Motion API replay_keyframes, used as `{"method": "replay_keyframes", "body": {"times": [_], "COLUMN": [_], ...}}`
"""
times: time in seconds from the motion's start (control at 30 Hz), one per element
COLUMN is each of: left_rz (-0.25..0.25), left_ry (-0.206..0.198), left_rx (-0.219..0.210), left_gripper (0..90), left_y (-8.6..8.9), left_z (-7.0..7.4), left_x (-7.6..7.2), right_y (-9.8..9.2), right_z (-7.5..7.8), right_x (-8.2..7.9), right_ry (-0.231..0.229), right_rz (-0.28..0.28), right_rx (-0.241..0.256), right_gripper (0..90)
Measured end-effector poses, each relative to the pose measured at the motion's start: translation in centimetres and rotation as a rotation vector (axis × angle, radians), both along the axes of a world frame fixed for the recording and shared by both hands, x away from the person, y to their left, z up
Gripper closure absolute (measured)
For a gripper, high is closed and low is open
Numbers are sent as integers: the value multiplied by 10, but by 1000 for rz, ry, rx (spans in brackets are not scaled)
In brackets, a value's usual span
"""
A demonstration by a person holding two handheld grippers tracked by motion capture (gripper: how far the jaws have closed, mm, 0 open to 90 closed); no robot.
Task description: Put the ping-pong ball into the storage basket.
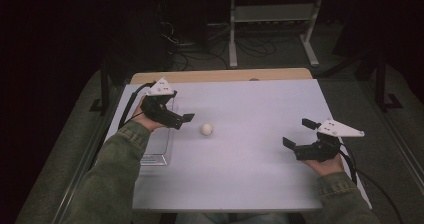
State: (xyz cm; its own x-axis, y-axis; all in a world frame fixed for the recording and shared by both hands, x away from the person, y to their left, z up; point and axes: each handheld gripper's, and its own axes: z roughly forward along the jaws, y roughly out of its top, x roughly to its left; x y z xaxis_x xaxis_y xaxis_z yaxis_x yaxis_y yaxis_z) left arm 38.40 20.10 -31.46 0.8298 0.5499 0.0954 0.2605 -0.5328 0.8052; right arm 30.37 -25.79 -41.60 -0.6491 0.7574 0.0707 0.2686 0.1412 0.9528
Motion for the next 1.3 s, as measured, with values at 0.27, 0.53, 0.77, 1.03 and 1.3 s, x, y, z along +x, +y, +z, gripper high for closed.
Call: {"method": "replay_keyframes", "body": {"times": [0.27, 0.53, 0.77, 1.03, 1.3], "left_rz": [-78, -144, -169, -173, -181], "left_ry": [54, 76, 91, 92, 108], "left_rx": [62, 135, 206, 248, 308], "left_gripper": [0, 0, 0, 0, 0], "left_y": [-15, -28, -34, -37, -40], "left_z": [-4, -11, -20, -25, -31], "left_x": [11, 16, 23, 31, 39], "right_y": [0, 0, 0, -1, 0], "right_z": [0, 0, 0, 0, -1], "right_x": [0, -1, -2, -2, -2], "right_ry": [3, 9, 8, 15, 16], "right_rz": [6, 14, 16, 20, 21], "right_rx": [6, 6, 6, 10, 8], "right_gripper": [0, 0, 0, 0, 0]}}
